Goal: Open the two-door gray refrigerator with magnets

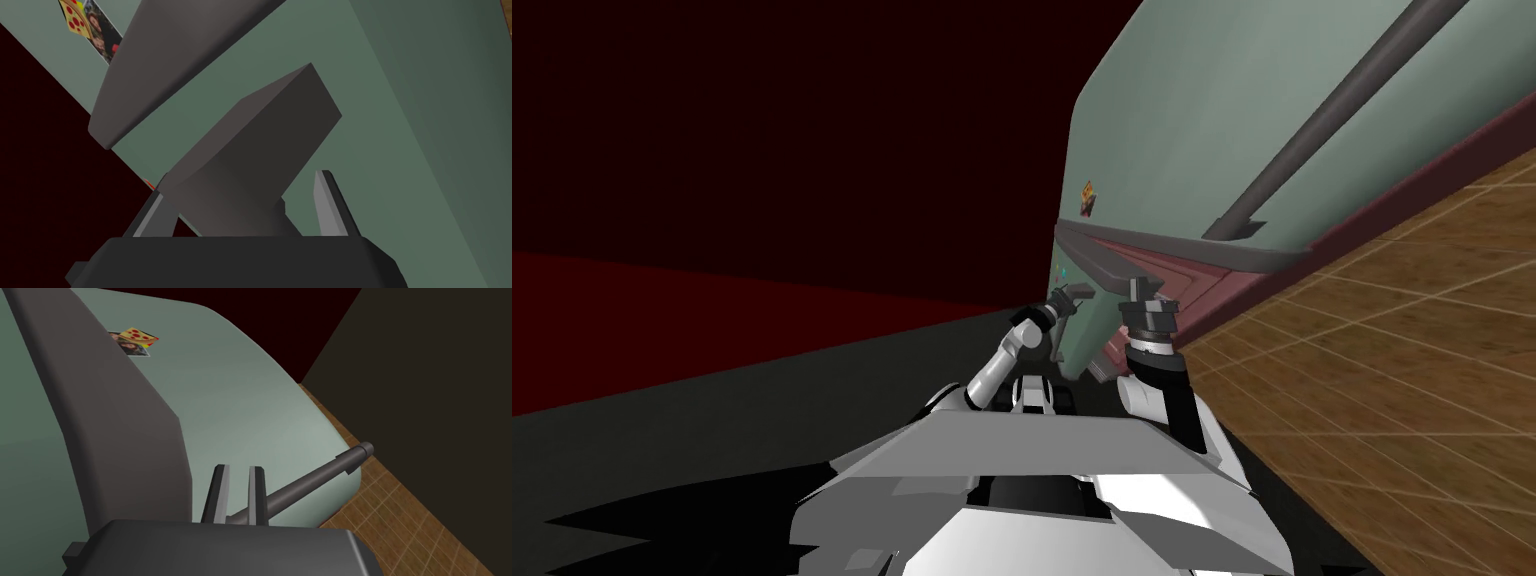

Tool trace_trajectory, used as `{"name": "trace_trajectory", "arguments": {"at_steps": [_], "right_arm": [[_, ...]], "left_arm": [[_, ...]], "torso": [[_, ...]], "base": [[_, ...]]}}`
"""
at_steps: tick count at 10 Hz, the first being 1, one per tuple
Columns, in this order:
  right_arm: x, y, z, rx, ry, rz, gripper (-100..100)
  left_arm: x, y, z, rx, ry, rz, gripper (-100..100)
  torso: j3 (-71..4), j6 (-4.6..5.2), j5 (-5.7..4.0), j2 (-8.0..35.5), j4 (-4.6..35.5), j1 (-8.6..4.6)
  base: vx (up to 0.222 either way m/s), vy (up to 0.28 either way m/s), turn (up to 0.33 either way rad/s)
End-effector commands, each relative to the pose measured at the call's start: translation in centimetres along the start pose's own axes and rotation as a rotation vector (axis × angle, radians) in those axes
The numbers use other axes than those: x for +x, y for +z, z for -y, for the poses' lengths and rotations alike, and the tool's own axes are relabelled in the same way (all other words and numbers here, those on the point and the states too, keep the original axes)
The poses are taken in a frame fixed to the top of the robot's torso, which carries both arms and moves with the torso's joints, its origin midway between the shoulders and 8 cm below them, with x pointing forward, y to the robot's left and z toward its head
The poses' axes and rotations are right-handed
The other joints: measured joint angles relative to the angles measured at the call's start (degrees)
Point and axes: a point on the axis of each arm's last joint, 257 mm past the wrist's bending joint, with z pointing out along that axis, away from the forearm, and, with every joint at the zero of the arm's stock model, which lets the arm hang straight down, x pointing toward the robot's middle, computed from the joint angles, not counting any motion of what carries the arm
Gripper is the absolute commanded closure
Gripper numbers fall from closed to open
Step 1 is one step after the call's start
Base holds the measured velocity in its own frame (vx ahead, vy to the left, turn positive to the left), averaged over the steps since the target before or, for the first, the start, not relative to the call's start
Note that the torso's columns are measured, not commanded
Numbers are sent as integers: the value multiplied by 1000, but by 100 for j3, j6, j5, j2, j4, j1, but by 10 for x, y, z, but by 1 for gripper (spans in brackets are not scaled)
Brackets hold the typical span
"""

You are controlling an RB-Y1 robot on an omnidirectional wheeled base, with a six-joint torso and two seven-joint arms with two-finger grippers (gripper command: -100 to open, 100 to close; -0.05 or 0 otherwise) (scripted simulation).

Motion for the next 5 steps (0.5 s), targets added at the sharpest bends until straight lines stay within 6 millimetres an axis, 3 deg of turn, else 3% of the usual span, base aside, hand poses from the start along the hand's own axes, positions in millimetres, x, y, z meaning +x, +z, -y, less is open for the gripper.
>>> {"name": "trace_trajectory", "arguments": {"at_steps": [1,3,4,5], "right_arm": [[0,0,0,0,-1,0,0],[0,0,0,0,0,0,0],[0,0,0,0,0,0,0],[0,0,0,0,-1,0,0]], "left_arm": [[13,17,-37,-88,25,-27,100],[26,28,-36,-104,65,-49,100],[23,33,-57,-147,63,-46,100],[26,36,-68,-178,88,-52,100]], "torso": [[5,-20,17,-5,-27,103],[14,-4,11,7,-29,67],[19,5,-6,17,-15,13],[22,-15,5,15,-26,77]], "base": [[44,229,379],[20,99,39],[41,198,329],[66,243,396]]}}
